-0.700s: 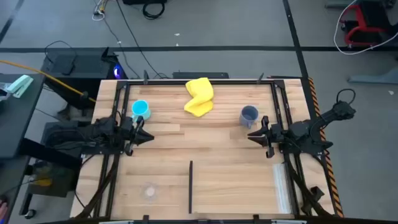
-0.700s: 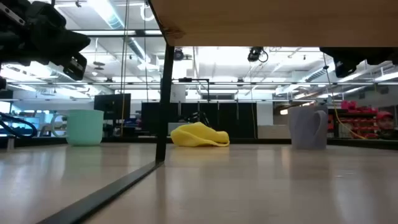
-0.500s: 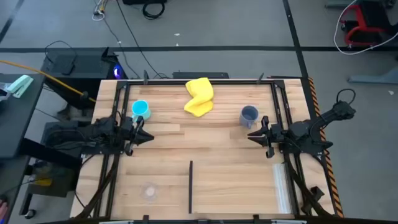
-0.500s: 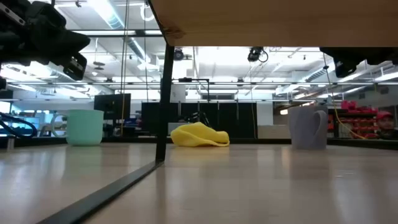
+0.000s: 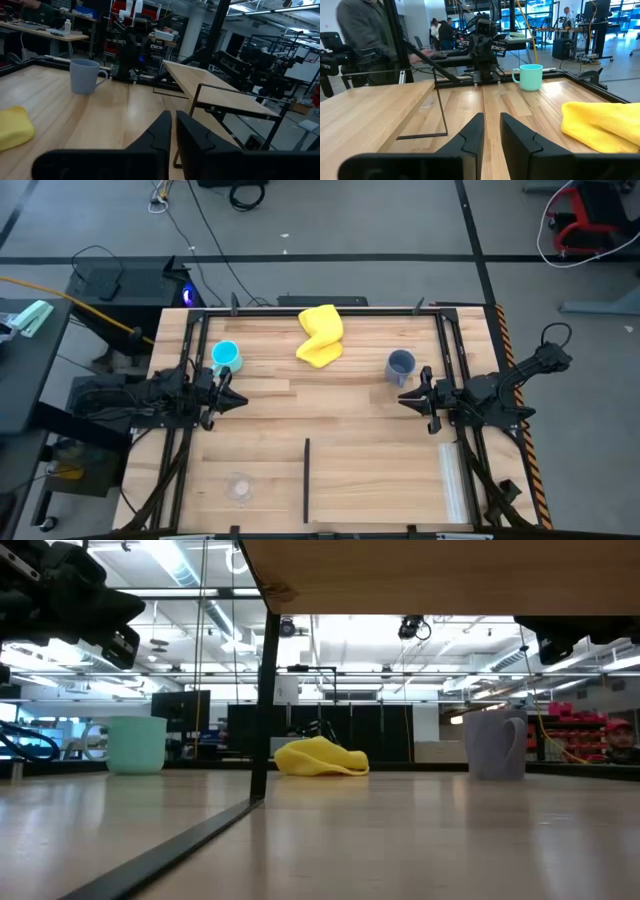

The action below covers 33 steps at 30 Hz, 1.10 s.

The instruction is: Stack small to large cups/mugs on shelf

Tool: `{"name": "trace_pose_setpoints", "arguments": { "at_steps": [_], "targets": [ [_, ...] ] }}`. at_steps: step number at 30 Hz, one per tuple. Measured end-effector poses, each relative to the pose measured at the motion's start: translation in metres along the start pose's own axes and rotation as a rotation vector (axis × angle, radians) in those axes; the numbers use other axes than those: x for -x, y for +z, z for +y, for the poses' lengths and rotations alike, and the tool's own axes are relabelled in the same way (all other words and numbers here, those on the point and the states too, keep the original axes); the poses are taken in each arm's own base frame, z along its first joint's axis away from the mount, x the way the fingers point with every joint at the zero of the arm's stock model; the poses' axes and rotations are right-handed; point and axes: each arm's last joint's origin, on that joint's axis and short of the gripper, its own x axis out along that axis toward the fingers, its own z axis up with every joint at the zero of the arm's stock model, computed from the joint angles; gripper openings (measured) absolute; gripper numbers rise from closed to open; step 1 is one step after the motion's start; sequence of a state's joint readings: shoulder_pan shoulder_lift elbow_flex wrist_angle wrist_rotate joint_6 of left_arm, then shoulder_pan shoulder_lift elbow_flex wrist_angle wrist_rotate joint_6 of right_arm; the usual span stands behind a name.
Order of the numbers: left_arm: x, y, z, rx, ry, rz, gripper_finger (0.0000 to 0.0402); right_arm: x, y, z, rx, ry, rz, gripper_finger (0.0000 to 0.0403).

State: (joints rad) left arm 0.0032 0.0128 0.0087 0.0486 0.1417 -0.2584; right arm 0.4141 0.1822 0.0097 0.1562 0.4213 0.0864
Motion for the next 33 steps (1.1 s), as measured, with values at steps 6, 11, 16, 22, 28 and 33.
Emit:
{"name": "trace_pose_setpoints", "arguments": {
  "at_steps": [6,11,16,22,28,33],
  "targets": [
    [0.0,0.0,0.0,0.0,0.0,0.0,0.0025,0.0,0.0,0.0,0.0,0.0,0.0,0.0069],
    [0.0,0.0001,0.0,0.0,0.0,0.0,0.0032,0.0,0.0,0.0,0.0,0.0,0.0,0.0069],
    [0.0,0.0,0.0,0.0,0.0,0.0,0.0036,0.0,0.0,0.0,0.0,0.0,0.0,0.0069],
    [0.0,0.0001,0.0,0.0,0.0,0.0,0.0027,0.0,0.0,0.0,0.0,0.0,0.0,0.0069],
    [0.0,0.0,0.0,0.0,0.0,0.0,0.0028,0.0,0.0,0.0,0.0,0.0,0.0,0.0069],
    [0.0,0.0,0.0,0.0,0.0,0.0,0.0036,0.0,0.0,0.0,0.0,0.0,0.0,0.0069]
  ]
}}
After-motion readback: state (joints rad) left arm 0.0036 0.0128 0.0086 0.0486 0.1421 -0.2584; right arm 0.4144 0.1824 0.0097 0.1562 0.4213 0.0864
